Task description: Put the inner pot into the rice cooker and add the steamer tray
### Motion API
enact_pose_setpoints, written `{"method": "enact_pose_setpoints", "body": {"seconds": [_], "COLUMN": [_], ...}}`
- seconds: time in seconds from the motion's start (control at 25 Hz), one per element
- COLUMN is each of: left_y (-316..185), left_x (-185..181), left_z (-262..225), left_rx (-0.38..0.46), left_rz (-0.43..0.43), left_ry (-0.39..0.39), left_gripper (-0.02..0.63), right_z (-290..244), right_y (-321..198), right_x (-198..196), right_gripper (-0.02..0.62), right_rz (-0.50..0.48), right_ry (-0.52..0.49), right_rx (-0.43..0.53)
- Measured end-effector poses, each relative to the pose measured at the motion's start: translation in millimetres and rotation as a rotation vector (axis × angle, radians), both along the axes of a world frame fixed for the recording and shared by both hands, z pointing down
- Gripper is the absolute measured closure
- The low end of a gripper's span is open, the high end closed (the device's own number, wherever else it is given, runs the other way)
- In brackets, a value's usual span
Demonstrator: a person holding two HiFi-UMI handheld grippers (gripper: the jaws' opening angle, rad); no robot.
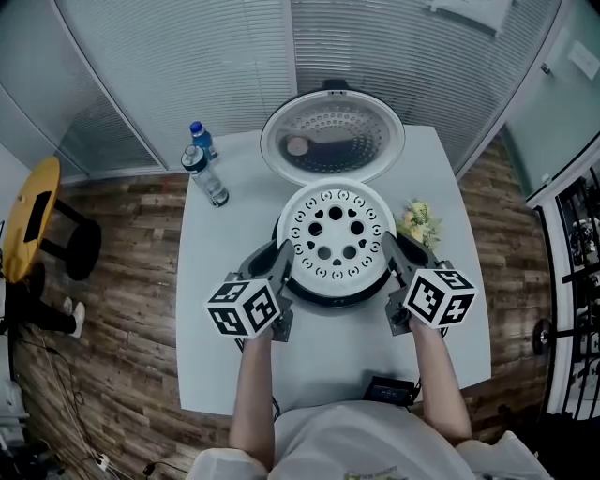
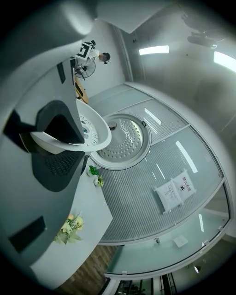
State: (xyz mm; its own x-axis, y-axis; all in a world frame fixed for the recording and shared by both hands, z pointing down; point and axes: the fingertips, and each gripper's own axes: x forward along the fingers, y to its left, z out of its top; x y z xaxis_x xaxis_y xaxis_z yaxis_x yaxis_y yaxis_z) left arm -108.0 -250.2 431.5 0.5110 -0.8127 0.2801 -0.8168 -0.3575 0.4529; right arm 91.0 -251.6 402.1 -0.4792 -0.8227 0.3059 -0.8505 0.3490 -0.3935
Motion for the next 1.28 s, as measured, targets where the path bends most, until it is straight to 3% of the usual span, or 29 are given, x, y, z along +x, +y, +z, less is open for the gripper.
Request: {"method": "enact_pose_setpoints", "body": {"seconds": [0.88,1.28], "left_y": [-15.1,-19.7], "left_x": [0.0,2.0], "left_z": [24.4,30.7], "left_rx": [-0.027,-0.023], "left_rz": [0.010,0.011], "left_ry": [-0.165,-0.251], "left_gripper": [0.523,0.518], "right_z": [24.7,35.3], "right_y": [-15.7,-20.2], "right_x": [-4.1,-5.8], "right_gripper": [0.518,0.511], "right_rz": [-0.034,-0.056], "right_ry": [0.160,0.276], "right_rx": [-0.017,-0.005]}}
